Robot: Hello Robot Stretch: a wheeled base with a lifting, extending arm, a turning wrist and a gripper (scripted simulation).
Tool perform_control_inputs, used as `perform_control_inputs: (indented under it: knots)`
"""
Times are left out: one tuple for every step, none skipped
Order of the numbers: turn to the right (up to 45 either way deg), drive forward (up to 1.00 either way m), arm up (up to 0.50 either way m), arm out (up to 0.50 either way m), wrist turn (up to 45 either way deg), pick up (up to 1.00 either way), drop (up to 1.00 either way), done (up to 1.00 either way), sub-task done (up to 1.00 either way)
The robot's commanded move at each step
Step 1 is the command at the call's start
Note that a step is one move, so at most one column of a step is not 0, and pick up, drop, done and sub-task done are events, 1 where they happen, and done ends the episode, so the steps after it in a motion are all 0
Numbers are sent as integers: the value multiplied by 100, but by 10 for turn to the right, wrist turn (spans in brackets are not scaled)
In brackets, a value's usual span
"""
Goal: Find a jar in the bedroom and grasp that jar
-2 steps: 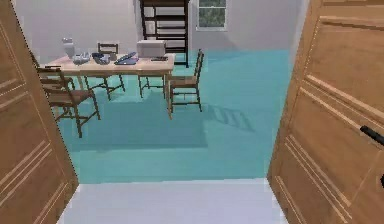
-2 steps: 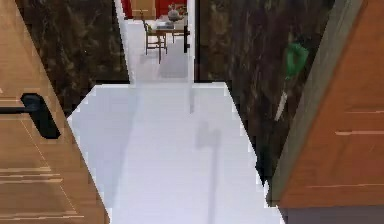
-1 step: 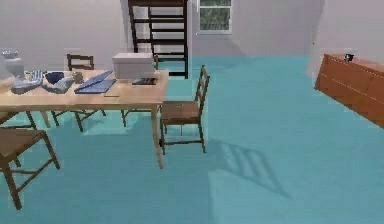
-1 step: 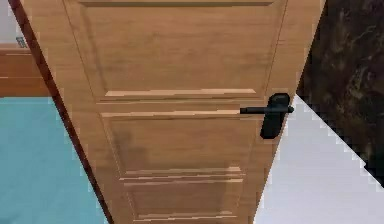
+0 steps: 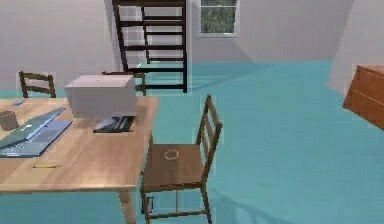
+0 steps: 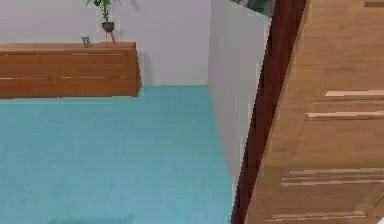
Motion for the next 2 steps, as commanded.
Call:
perform_control_inputs:
  knots:
    - [450, 0, 0, 0, 0, 0, 0, 0, 0]
    - [0, 100, 0, 0, 0, 0, 0, 0, 0]
